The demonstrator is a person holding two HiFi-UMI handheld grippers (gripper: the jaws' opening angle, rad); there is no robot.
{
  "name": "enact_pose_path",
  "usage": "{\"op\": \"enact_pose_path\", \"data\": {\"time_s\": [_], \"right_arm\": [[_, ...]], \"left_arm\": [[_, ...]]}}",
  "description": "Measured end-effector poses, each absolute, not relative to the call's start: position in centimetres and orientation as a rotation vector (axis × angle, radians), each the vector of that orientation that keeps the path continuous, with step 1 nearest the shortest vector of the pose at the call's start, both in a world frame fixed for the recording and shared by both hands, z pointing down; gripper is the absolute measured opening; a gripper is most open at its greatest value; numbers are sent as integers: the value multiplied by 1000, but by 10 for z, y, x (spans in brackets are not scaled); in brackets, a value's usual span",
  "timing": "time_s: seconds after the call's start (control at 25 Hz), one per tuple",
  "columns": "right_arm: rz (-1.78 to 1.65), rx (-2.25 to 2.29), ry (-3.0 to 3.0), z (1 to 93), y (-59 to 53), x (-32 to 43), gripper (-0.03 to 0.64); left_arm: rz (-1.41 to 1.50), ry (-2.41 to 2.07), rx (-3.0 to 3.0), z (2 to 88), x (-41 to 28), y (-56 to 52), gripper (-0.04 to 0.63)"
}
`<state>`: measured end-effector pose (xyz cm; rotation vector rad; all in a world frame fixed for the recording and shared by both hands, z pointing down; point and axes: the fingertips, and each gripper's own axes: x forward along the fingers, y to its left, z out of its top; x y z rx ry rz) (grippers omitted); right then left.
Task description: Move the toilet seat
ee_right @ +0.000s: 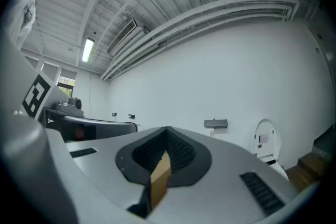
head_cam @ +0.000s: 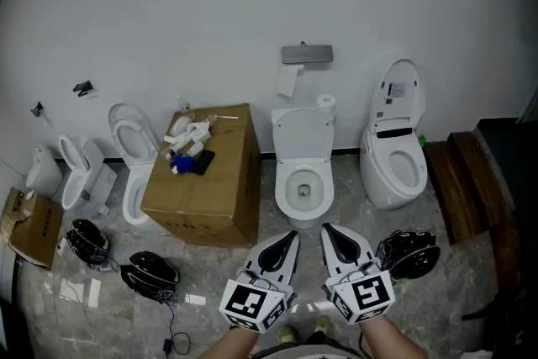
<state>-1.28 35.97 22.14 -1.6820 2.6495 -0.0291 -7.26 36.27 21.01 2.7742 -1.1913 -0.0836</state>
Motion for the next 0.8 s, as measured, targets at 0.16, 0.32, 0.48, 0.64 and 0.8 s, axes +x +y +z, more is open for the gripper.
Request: {"op": "enact_pose_path", "data": {"time_s": [0.16,0.32,0.48,0.64,0.8], "right_arm": [[-27,-1672,2652,222,354,-12,9],[-39,-1675,2649,225,352,-10,9],[-85,-1646,2623,225,346,-2,11],[-89,-1636,2587,225,344,15,11],[-98,-1647,2597,235,338,36,11]], "left_arm": [[-72,-1189,2767,217,-69,357,3],[-63,-1187,2764,222,-67,354,3],[-81,-1180,2766,223,-63,350,3],[-71,-1177,2757,236,-56,347,3],[-23,-1197,2718,255,-43,340,3]]}}
